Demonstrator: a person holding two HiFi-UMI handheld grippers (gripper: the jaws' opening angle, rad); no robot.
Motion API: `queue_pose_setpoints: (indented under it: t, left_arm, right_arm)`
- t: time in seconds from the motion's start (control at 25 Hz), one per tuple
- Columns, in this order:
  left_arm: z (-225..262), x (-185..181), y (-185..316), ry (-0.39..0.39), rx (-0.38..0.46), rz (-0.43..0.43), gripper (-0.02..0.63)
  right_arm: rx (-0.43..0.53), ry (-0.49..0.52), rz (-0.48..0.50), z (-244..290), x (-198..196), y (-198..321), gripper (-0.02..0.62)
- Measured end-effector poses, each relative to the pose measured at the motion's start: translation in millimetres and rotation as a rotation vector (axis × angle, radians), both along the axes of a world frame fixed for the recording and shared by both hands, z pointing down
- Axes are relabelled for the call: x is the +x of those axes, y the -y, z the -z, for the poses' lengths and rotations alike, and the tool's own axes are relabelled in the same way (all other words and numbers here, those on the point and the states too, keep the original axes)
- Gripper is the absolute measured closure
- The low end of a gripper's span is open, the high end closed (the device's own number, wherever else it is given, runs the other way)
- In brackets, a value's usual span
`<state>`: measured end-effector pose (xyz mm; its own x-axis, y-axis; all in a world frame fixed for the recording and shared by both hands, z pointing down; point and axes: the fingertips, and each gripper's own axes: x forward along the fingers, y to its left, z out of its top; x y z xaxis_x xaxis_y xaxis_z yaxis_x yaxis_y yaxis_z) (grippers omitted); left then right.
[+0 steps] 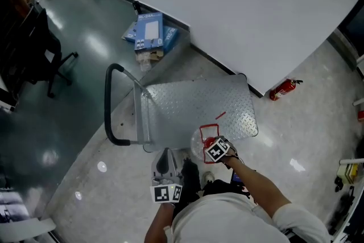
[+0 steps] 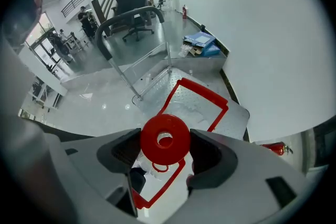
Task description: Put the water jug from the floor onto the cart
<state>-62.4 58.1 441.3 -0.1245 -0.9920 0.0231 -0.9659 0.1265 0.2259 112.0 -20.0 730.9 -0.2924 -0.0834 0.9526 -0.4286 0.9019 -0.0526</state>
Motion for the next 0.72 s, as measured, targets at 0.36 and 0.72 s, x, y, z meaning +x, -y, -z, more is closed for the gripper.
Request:
queue_pose_setpoints:
  t: [0.36,0.72]
  left_arm:
    - [11.8,-45.7,88.1,-0.003,0.035,-0.122,0.603]
    - [-12.0,-83.8,122.9,-0.028,-0.026,-0.080,0.603]
  right_arm:
    - [0.019,0.028,-0.080,11.6,-49.8,85.6,0.301]
    - [0.016,0.029,-0.055,-16.4,-114.0,151.1,0.301]
